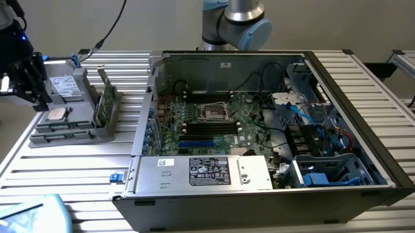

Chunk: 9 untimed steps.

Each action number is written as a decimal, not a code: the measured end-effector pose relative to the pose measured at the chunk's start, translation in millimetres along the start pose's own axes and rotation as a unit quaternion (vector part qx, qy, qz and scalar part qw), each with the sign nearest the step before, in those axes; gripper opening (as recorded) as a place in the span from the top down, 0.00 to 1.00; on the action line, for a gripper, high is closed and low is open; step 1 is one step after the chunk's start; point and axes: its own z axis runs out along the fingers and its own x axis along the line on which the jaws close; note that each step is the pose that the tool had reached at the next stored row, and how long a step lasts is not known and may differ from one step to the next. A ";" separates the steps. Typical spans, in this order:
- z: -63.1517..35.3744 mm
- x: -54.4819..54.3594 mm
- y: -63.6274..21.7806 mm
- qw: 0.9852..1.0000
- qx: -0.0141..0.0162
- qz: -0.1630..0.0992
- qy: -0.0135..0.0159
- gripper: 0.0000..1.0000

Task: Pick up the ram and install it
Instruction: 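Pick up the ram and move it above insertion slot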

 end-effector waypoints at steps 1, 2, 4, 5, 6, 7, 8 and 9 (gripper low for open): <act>1.9 0.0 0.5 1.000 0.000 0.002 0.000 0.69; 3.7 -0.1 0.9 1.000 0.000 0.003 0.000 0.69; 7.4 -0.1 1.4 1.000 0.000 0.007 0.000 0.69; 9.1 -0.1 1.4 1.000 0.000 0.008 0.000 0.69; 11.0 -0.2 1.5 1.000 0.000 0.010 0.000 0.69; 12.9 -0.2 1.4 1.000 0.000 0.012 -0.001 0.69; 14.7 -0.3 1.3 1.000 0.000 0.014 -0.001 0.69; 16.4 -0.4 1.3 1.000 0.000 0.016 -0.001 0.69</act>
